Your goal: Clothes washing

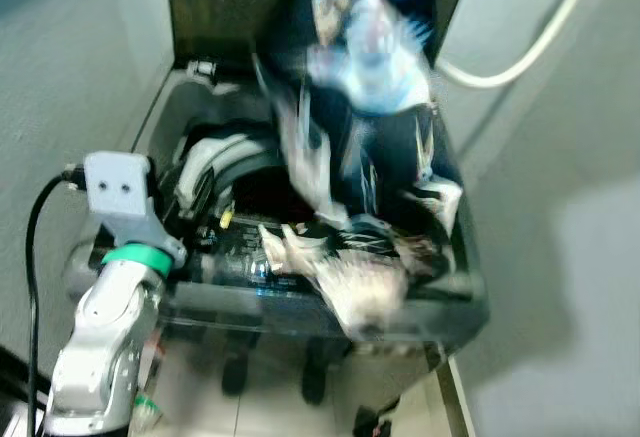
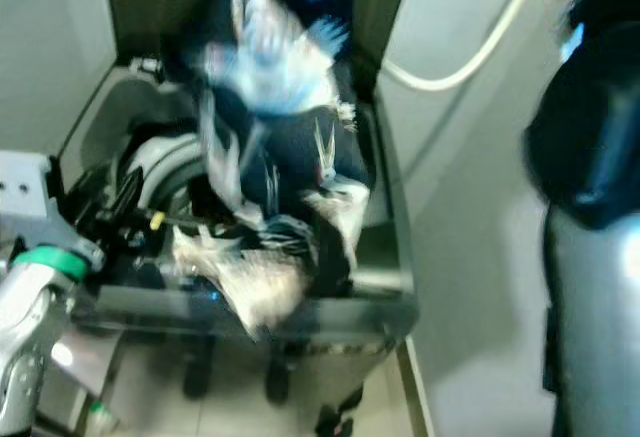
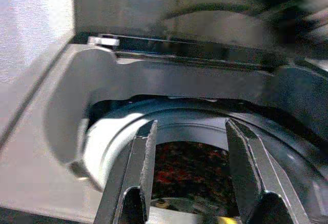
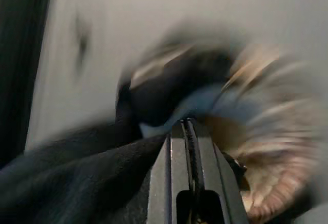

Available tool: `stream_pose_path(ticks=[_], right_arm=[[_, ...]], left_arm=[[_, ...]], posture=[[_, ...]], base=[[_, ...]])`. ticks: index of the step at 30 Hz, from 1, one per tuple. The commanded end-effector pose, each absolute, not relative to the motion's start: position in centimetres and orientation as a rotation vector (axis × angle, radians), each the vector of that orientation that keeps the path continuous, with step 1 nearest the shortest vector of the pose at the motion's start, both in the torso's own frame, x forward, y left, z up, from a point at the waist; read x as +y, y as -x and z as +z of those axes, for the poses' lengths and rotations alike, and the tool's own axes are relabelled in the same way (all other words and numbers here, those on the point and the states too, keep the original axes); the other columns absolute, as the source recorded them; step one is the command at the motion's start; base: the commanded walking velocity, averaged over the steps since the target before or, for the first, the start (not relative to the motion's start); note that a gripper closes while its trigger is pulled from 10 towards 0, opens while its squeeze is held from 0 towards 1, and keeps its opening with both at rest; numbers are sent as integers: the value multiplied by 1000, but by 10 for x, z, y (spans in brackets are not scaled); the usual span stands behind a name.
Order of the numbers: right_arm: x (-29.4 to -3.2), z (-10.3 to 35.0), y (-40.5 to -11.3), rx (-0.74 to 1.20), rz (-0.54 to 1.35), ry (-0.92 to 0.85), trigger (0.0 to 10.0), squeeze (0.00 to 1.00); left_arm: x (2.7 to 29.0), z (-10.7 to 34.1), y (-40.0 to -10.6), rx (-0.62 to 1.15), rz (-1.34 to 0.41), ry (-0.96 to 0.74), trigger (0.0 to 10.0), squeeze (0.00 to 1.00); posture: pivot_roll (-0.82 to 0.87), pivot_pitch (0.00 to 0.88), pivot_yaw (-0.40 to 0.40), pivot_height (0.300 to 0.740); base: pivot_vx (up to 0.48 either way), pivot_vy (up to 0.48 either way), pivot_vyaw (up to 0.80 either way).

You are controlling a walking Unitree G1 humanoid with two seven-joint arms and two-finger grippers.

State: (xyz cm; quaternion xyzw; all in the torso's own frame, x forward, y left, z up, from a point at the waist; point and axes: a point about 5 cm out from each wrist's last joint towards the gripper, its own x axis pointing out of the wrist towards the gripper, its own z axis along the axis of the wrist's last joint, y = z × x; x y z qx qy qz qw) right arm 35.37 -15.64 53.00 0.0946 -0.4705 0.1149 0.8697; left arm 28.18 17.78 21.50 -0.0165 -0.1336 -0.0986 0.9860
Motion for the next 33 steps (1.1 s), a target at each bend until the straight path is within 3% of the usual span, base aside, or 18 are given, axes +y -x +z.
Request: stream_pose_path(ticks=[1,2,4,7,12,16,24,29,33], right_arm=[[-139,500,-374,-848,306,-161,10000,0],[-130,477,-385,-766,345,-145,10000,0],[-130,477,-385,-766,345,-145,10000,0],[-89,386,-412,-481,517,3,10000,0],[-67,323,-415,-311,653,97,10000,0],[-63,302,-415,-230,710,130,10000,0],[-67,302,-414,-157,789,160,10000,0],[-66,304,-398,28,1213,156,10000,0],[-70,309,-389,49,1384,271,10000,0]], left_arm=[[175,212,-281,-250,-212,24,10000,0],[175,212,-281,-249,-212,23,10000,0],[175,212,-281,-249,-212,23,10000,0],[177,212,-280,-245,-207,21,10000,0],[177,211,-278,-237,-208,19,10000,0],[176,211,-278,-230,-221,16,10000,0],[176,212,-281,-193,-254,-15,10000,0],[184,218,-288,-147,-243,-72,10000,0],[186,225,-289,-142,-255,-101,10000,0]], posture=[[121,18,-45,740],[121,18,-45,740],[121,18,-45,740],[131,40,-45,740],[131,45,-41,740],[129,47,-31,740],[129,47,-25,740],[129,42,-24,740],[129,42,-24,740]], base=[[0,0,0],[0,0,0],[0,0,0],[0,0,0],[0,0,0],[0,0,0],[0,0,0],[0,0,0],[0,0,0]])
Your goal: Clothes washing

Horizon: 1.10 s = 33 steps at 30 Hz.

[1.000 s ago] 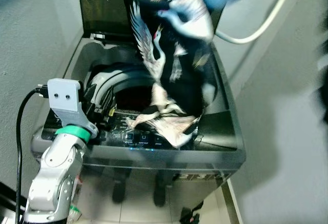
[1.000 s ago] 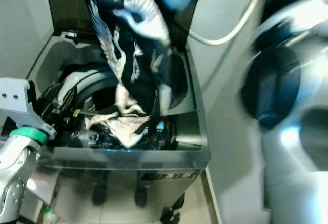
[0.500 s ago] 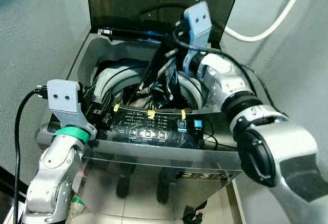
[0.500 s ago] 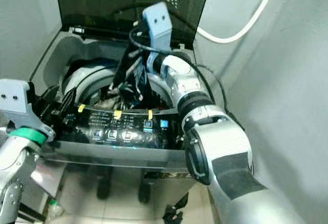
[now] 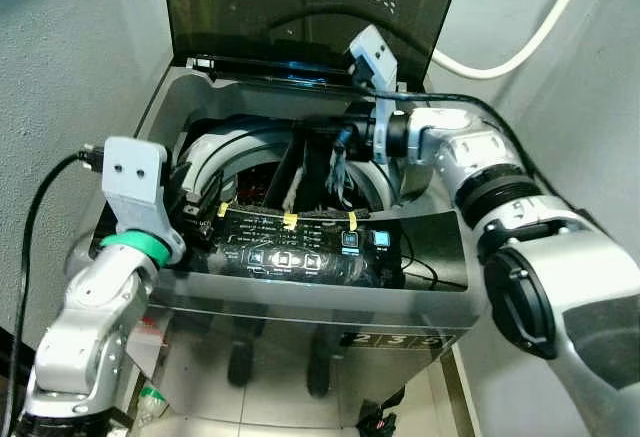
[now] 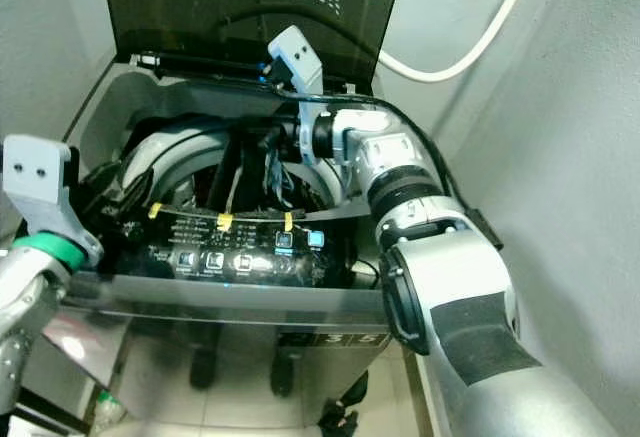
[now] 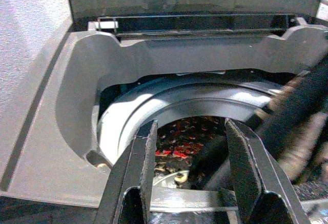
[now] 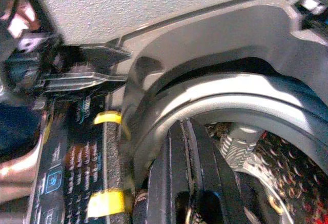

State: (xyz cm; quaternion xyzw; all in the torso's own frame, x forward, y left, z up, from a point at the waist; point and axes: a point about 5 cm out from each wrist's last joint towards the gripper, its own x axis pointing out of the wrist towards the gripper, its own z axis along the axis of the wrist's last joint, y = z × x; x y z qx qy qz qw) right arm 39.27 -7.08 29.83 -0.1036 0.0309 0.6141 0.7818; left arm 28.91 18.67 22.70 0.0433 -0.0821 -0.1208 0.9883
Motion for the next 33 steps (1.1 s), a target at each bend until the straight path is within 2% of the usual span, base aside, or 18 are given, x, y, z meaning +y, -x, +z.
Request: stream_pose_path(ticks=[1,3,4,7,14,15,17,18,19,20,23,24,25,26,33], right_arm=[[-74,310,-383,62,1484,346,10000,0],[-74,310,-383,62,1484,346,10000,0],[-78,312,-377,69,1579,399,10000,0],[-79,315,-370,79,1659,413,10000,0],[-66,315,-371,38,1618,365,10000,0],[-62,315,-372,29,1597,356,10000,43],[-62,315,-372,29,1597,356,10000,43],[-59,316,-373,24,1571,349,10000,204],[-59,316,-373,24,1571,349,10000,204],[-55,318,-378,-6,1489,355,10000,1000],[-53,322,-384,-52,1377,357,10000,1000],[-53,327,-389,-90,1276,345,10000,157],[-53,327,-389,-90,1276,345,10000,157],[-55,332,-393,-116,1200,328,10000,0],[-68,337,-397,-94,1124,300,10000,0]], left_arm=[[186,229,-289,-134,-273,-128,10000,0],[186,229,-289,-134,-273,-128,10000,0],[186,233,-289,-131,-289,-154,10000,0],[187,238,-290,-121,-306,-181,10000,0],[188,239,-291,-103,-308,-180,10000,0],[188,239,-291,-102,-308,-178,10000,0],[188,239,-291,-102,-308,-178,10000,0],[187,239,-292,-99,-309,-177,10000,0],[187,239,-292,-99,-309,-177,10000,0],[186,239,-292,-98,-312,-177,10000,0],[186,239,-292,-95,-314,-176,10000,0],[185,238,-292,-92,-315,-176,10000,0],[185,238,-292,-92,-315,-176,10000,0],[185,238,-291,-87,-316,-176,10000,0],[183,236,-290,-74,-337,-178,10000,0]], posture=[[129,42,-24,740],[129,42,-24,740],[142,47,-3,740],[142,47,-3,740],[147,42,7,740],[147,42,7,740],[147,42,7,740],[143,37,5,740],[143,37,5,740],[143,37,5,740],[143,37,5,740],[140,30,-1,740],[140,30,-1,740],[140,30,-1,740],[136,16,3,740]], base=[[0,0,0],[0,0,0],[0,0,0],[0,0,0],[0,0,0],[0,0,0],[0,0,0],[0,0,0],[0,0,0],[0,0,0],[0,0,0],[0,0,0],[0,0,0],[0,0,0],[0,0,0]])
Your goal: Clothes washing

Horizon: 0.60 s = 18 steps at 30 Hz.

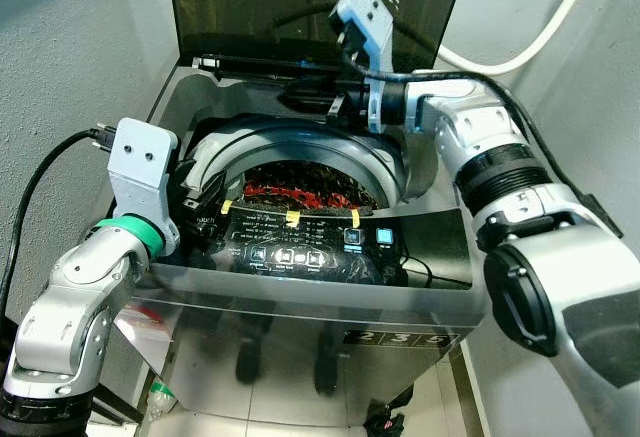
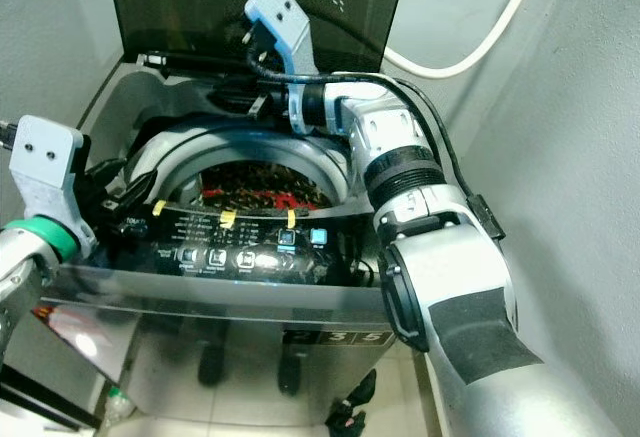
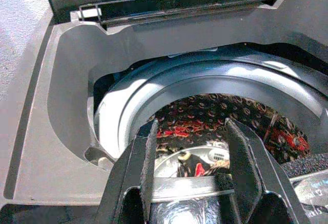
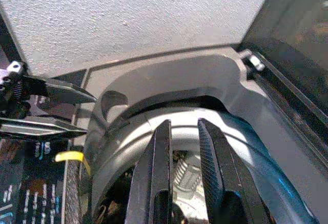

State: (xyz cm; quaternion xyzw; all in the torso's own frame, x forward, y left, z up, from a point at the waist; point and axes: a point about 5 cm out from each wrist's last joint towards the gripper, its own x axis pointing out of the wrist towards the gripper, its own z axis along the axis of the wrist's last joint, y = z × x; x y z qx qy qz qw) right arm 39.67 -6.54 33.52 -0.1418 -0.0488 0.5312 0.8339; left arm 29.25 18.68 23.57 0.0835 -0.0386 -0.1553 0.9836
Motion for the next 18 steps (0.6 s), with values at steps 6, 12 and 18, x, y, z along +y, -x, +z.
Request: stream_pose_path(ticks=[6,12,18], right_arm=[[-101,325,-413,-123,772,87,10000,0],[-123,293,-416,-191,511,-102,10000,0],[-132,277,-401,-340,334,-316,10000,0]], left_arm=[[182,238,-295,-85,-303,-151,10000,0],[179,241,-301,-120,-268,-121,10000,0],[170,247,-305,-175,-279,-85,10000,0]], posture=[[132,0,9,740],[127,0,25,740],[91,0,25,740]], base=[[0,0,0],[0,0,0],[0,0,0]])
